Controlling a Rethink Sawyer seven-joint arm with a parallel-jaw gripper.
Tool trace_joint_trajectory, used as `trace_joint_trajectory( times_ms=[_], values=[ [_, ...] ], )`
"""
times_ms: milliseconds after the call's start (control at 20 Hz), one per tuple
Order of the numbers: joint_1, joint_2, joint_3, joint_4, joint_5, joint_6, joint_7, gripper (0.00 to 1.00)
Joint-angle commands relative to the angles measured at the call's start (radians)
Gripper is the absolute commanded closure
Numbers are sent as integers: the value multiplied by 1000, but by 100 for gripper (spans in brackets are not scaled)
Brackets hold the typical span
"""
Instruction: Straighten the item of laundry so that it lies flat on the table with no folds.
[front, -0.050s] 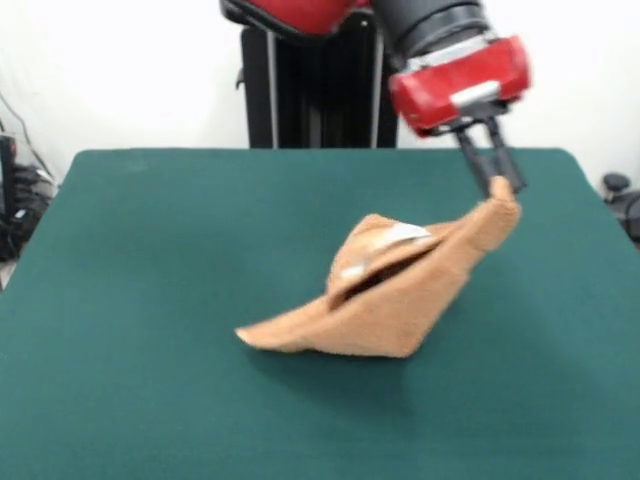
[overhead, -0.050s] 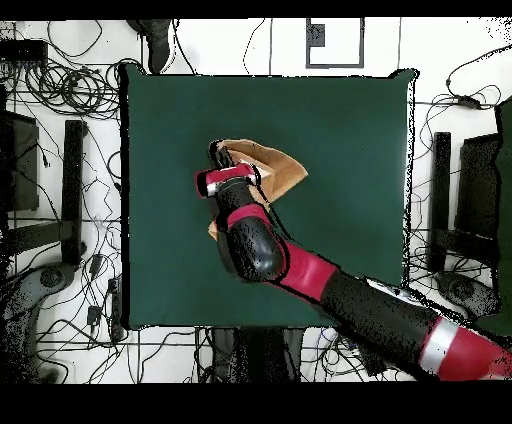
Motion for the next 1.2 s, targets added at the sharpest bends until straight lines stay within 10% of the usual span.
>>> trace_joint_trajectory(
  times_ms=[50, 1200],
  values=[
    [152, 35, -1, -66, -4, -120, 406, 100],
    [465, -202, -32, 96, 379, -360, 816, 100]
  ],
)
